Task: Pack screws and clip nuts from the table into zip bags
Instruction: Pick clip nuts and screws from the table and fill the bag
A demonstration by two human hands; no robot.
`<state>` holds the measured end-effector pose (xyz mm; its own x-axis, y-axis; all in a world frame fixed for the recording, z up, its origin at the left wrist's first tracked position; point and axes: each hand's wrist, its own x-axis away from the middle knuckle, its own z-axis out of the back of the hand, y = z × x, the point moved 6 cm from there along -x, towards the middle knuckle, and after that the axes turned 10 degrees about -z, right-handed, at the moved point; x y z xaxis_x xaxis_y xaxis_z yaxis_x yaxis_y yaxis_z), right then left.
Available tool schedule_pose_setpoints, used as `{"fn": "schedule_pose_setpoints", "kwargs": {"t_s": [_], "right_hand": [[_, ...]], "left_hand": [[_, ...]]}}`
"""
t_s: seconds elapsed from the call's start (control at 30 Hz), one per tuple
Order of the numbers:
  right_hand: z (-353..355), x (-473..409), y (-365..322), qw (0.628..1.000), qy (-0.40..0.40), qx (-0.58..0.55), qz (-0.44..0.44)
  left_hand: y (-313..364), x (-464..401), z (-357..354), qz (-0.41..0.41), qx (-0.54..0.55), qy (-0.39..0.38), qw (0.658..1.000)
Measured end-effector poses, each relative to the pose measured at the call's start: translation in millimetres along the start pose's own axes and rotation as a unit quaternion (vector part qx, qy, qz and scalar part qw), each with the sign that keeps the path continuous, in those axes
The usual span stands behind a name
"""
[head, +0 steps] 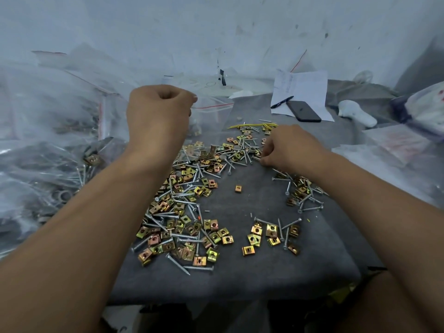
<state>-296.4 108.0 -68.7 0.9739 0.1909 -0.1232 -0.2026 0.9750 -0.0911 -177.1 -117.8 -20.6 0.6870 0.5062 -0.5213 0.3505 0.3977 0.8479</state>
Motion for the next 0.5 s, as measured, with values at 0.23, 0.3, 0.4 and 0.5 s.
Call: {"fn": "schedule_pose_setpoints", "kwargs": {"t_s": [0.23,0.3,0.4,0.5], "right_hand": [[-6,-4,8,0.993,-0.047,-0.094,0.045],[4,-6,20,0.959,-0.059,-0.276,0.022],[16,2,26,0.855,-0.096,-0.508,0.027],[25,13,17,0.759,-0.117,-0.638,0.064]], "left_hand": [[2,1,0,0.006,0.001,-0.013,1.0],[2,1,-3,0.004,-0.002,-0.024,1.0],[5,2,-8,-0.017,-0.016,-0.05,0.998],[10,5,-15,-0.051,-0.039,-0.081,0.995]]}}
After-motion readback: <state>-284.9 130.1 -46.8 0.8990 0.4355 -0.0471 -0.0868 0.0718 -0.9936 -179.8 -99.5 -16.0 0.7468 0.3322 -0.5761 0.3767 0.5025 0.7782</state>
